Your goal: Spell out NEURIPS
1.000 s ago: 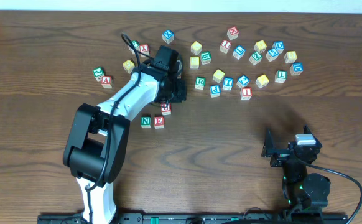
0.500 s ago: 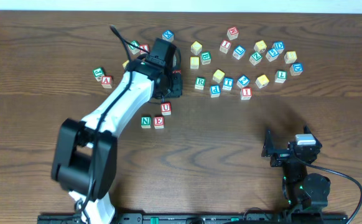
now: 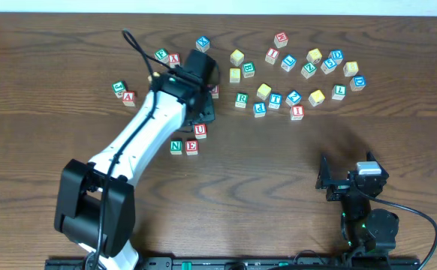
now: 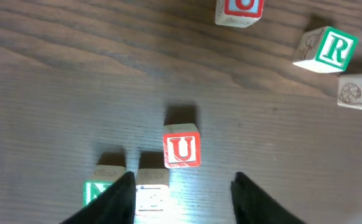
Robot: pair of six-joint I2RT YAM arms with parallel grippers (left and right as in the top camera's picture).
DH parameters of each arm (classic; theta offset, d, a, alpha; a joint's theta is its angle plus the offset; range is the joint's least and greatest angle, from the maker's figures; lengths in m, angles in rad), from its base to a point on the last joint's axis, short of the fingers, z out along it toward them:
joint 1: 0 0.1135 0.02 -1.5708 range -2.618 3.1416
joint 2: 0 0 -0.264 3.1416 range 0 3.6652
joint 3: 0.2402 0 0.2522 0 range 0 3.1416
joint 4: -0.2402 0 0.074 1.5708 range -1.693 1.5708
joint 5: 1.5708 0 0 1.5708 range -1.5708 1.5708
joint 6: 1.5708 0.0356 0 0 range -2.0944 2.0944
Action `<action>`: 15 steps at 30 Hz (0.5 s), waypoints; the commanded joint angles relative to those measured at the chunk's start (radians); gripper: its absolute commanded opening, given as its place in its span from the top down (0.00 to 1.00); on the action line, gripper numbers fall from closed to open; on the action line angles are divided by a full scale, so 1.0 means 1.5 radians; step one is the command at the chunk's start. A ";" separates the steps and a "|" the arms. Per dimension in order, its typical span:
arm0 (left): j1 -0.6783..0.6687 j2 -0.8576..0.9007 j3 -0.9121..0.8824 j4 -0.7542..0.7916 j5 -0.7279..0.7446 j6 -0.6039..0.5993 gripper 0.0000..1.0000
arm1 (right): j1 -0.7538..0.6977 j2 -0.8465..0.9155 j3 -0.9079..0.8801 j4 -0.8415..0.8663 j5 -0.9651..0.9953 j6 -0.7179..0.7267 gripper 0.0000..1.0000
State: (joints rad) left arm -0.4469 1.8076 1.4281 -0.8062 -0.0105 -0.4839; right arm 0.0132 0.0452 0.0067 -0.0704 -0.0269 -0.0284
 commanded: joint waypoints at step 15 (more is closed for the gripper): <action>-0.065 -0.007 0.011 0.018 -0.096 -0.065 0.40 | -0.004 -0.002 -0.001 -0.003 -0.002 0.011 0.01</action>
State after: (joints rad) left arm -0.5499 1.8076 1.4284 -0.7792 -0.1314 -0.5690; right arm 0.0132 0.0452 0.0067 -0.0704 -0.0269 -0.0284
